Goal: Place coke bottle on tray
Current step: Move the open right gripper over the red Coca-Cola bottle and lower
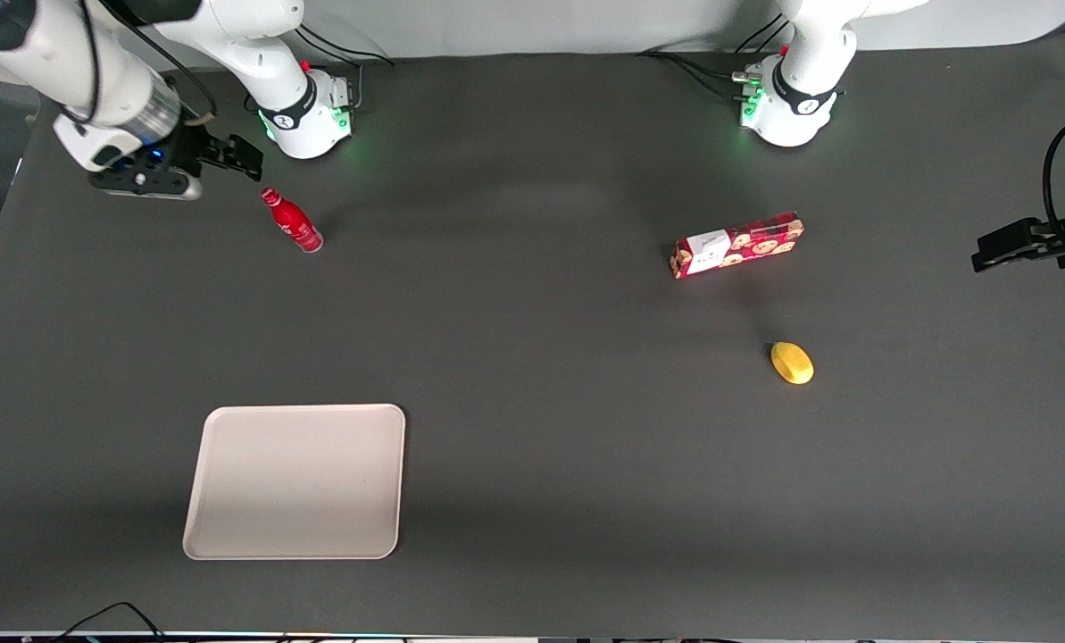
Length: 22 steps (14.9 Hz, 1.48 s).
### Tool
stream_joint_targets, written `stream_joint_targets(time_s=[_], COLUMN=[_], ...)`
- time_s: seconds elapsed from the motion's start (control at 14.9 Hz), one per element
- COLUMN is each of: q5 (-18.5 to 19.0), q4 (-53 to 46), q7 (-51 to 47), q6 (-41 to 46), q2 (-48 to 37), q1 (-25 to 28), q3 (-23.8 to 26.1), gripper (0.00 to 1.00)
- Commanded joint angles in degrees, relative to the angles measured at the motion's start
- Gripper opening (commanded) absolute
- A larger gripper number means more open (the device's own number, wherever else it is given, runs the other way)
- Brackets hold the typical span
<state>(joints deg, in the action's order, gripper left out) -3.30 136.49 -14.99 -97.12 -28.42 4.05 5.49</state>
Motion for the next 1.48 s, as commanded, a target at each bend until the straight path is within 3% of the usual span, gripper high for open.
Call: stream_joint_targets(time_s=[0.0, 0.34, 0.87, 1.14, 1.41], q5=[-1.10, -1.10, -1.10, -1.10, -1.10], q4=[13.78, 20.83, 26.20, 26.90, 26.90], q7=[3.11, 3.48, 3.39, 3.39, 3.04], q6=[-12.01, -18.80, -22.06, -22.06, -22.06], q2=[-3.92, -3.40, -3.57, -3.49, -3.05], q1=[-0.88, -1.15, -2.38, -3.00, -3.35], q3=[-0.21, -0.48, -0.48, -0.48, -0.57], gripper=[1.00, 1.00, 1.00, 0.89, 0.71])
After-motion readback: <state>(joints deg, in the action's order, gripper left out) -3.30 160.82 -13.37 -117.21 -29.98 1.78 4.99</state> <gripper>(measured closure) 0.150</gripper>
